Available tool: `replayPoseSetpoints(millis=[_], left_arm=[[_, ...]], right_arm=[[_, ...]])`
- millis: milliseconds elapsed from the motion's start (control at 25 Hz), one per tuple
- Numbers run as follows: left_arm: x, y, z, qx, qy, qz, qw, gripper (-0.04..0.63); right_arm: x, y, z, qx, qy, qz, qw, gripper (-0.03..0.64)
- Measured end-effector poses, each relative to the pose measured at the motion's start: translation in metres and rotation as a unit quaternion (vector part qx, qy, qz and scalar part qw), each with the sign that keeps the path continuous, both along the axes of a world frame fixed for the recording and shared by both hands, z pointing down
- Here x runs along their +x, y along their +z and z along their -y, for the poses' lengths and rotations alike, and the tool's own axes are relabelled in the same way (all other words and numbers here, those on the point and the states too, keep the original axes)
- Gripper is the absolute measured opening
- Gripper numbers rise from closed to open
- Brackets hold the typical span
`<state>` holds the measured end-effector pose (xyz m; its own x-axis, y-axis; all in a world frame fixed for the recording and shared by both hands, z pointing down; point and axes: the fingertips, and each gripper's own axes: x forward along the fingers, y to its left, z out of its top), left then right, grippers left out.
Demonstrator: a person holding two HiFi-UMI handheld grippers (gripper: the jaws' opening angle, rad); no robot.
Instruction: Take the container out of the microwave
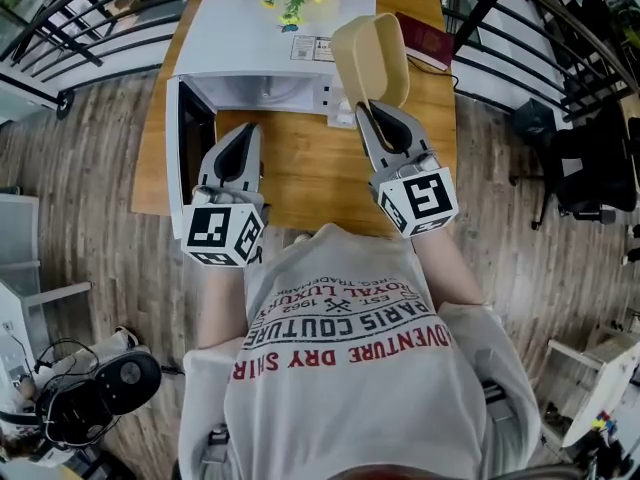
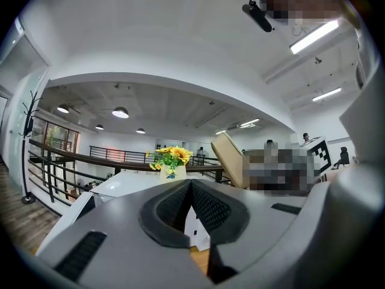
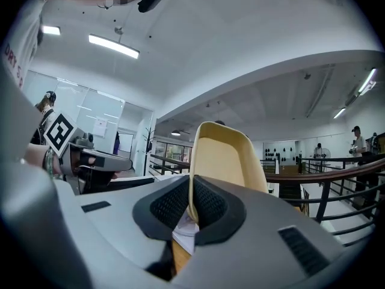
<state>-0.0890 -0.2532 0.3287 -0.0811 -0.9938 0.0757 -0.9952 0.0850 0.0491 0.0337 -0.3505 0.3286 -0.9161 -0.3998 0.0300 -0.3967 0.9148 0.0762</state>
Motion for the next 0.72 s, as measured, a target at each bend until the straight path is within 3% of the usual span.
replayPoseSetpoints(millis=[200,400,720], left_arm=[[-0.0039,0.0006,0.0025,-0.004,-0.003,0.004,1.0000,0.012],[0.0028,0.0003,0.0049,-0.008,0.013,0.036,0.9993,0.012],[-0.0012,0.0029,0.0079,-0.010,0.005,0.025,0.9996,0.012]], right_arm=[[-0.0041,0.0047,0.0041,0.012,-0.002,-0.009,1.000,0.040],[-0.0061,0.0095,0.0074,0.014,0.001,-0.016,1.000,0.037],[-0.0099,0.0067,0.0076,0.019,-0.006,-0.011,1.000,0.037]])
